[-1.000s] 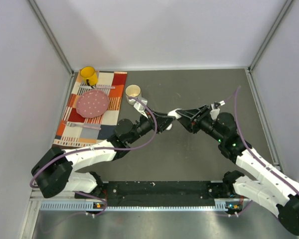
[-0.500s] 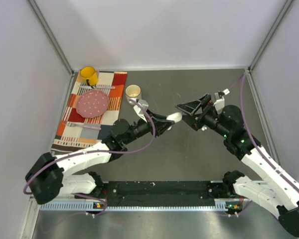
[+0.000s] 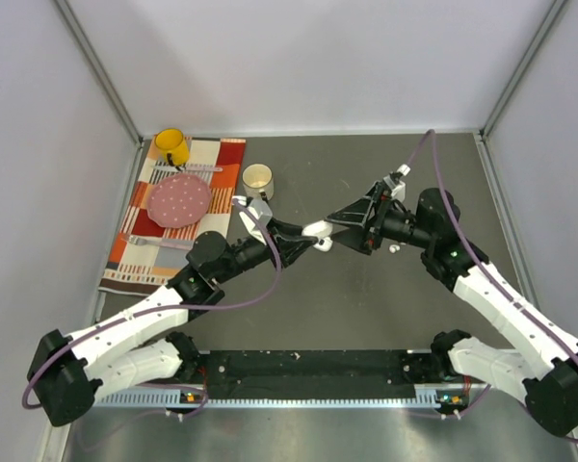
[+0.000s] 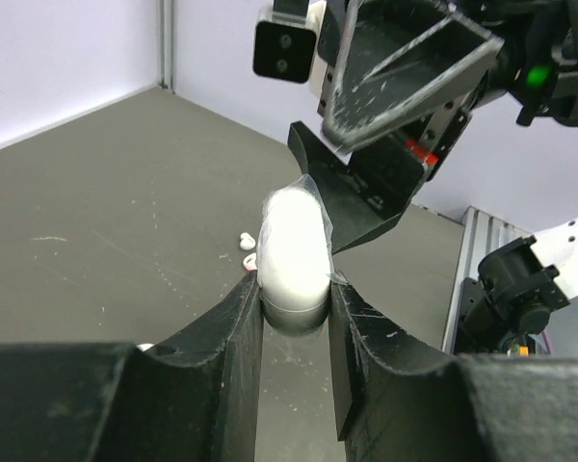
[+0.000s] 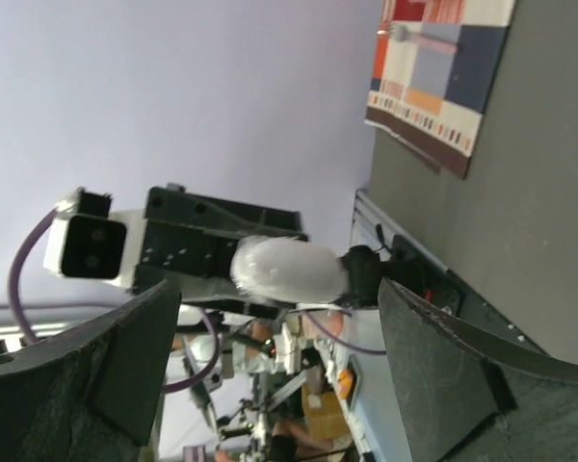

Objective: Insert the wireless bluetooth earbuds into the charging case
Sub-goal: Pass from the left arm to the right

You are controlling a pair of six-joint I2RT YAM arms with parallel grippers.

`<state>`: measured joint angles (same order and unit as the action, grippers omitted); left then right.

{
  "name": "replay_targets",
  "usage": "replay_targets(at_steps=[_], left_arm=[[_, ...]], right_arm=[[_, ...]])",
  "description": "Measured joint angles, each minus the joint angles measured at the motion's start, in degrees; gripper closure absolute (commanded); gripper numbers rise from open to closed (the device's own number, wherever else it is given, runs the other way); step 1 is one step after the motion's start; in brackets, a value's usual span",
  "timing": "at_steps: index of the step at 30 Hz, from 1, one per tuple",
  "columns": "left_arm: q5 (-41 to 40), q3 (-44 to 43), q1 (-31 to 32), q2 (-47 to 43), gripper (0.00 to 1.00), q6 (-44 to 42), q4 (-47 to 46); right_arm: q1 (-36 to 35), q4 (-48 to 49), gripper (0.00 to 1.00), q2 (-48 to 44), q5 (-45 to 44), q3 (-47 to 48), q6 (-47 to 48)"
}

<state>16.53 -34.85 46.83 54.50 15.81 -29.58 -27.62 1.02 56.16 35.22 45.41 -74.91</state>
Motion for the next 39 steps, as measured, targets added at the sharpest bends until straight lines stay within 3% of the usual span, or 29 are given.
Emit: replay_targets(at_steps=[9, 16, 27, 39], left_arm=[[0.57, 0.00, -0.26, 0.17, 1.00, -0.76, 0.74], [0.87, 0.00, -0.26, 0.39, 1.00, -0.70, 0.66], [2.16, 0.02, -0.26, 0.57, 1.00, 0.17, -0.11], [2.62, 0.02, -0.35, 1.29, 1.00, 0.76, -0.37]], right_arm=[[0.07, 10.14, 0.28, 2.16, 6.08, -2.69, -9.38], [0.07, 10.88, 0.42, 2.93, 6.67, -3.80, -11.21], [0.07, 12.17, 0.50, 3.54, 6.62, -5.44, -12.81], [0.07, 16.17, 0.82, 3.56, 6.47, -7.58, -15.37]])
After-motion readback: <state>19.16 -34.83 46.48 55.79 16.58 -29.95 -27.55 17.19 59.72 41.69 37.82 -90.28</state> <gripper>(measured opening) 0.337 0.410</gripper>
